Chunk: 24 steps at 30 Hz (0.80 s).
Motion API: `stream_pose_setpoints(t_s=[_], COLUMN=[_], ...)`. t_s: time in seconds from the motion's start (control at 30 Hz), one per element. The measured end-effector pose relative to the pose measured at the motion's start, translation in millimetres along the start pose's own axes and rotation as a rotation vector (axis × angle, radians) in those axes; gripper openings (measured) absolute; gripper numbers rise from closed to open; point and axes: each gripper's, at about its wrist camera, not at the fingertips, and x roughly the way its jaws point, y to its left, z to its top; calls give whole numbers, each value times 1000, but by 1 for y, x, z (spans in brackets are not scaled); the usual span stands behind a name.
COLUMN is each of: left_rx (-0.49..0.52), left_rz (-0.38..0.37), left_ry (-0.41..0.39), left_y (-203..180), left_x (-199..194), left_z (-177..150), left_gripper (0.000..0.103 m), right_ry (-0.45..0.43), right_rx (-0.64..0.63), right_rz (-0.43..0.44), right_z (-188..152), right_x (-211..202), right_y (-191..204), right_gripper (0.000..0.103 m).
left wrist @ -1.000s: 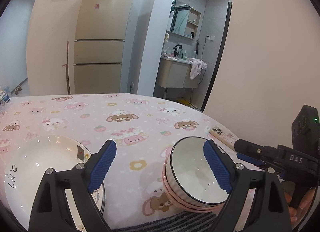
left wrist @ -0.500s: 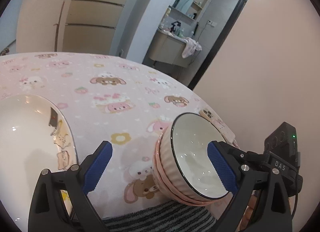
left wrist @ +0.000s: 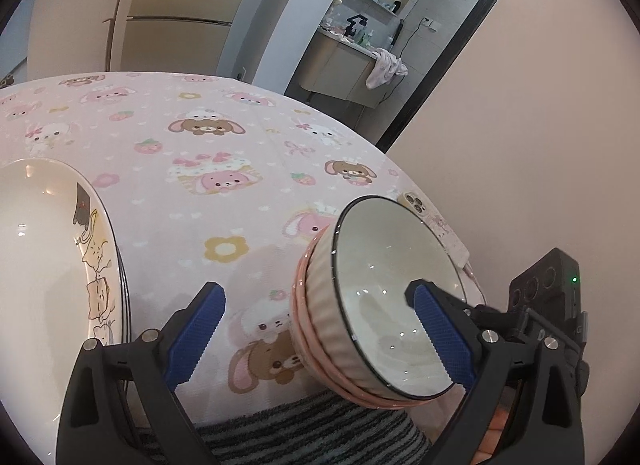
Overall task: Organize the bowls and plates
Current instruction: 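Lift the nested bowls with both grippers and carry them toward the plate stack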
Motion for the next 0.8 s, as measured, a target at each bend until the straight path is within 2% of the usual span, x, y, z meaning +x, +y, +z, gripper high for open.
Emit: stream_pose_setpoints(t_s=[0.2,0.37,0.47,0.5,0.6,0.73,0.8], left_rx=[49,38,92,128,190,204,192], left_rz=[121,164,212,241,271,240,242], left_ry=[53,99,74,79,128,212,233], left_y=[-13,-17,-25,-29,-36,-36,-33], left_x=[1,-3,-10,-10,-7,2,8], left_z=[26,46,47,46,40,37,43], left_gripper=[92,92,92,92,93,93,93], right_ry=[-38,-142,-171,-162,-35,224,301], right_rx=[-31,-153,-316,-358,-387,-382,-380], right_rz=[-41,-205,-339,-358,-339,-271,-250], right_z=[-7,-13,-8,-4,17,40,46], right_x=[-12,-36,-43,-44,-39,-21,-15], right_y=[8,32,60,67,75,69,66], right_gripper=[64,64,64,66,70,70,70])
